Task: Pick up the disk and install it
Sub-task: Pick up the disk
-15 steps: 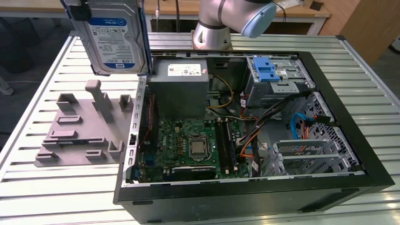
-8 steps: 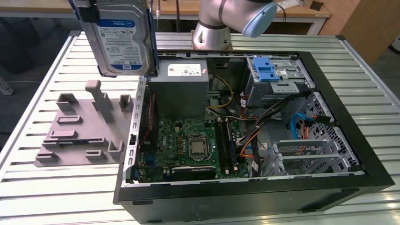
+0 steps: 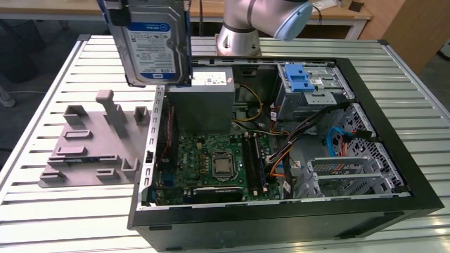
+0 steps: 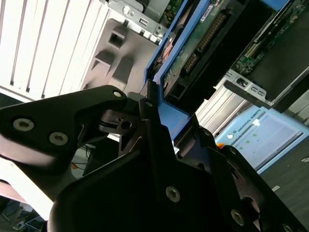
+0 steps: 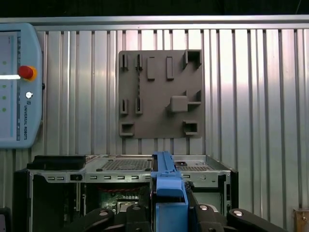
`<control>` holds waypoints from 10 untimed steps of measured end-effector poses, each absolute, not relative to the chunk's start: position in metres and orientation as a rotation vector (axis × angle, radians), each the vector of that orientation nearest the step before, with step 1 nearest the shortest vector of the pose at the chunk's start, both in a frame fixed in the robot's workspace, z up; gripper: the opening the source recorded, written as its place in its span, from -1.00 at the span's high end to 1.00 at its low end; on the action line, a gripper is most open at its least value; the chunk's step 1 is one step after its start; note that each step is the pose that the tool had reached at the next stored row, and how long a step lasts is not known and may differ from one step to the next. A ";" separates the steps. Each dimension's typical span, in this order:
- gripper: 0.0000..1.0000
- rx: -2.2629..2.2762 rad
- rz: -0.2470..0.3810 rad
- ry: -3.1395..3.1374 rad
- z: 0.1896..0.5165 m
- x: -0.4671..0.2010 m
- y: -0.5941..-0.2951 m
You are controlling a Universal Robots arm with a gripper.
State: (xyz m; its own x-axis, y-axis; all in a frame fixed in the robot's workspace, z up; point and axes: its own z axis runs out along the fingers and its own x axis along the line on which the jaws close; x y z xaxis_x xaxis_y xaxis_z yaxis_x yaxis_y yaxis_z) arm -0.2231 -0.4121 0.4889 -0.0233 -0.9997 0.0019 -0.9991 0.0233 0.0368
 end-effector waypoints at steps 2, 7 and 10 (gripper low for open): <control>0.27 2.176 -0.039 -2.227 0.489 -0.215 -0.412; 0.27 2.175 -0.041 -2.227 0.489 -0.196 -0.413; 0.27 2.175 -0.041 -2.226 0.489 -0.185 -0.413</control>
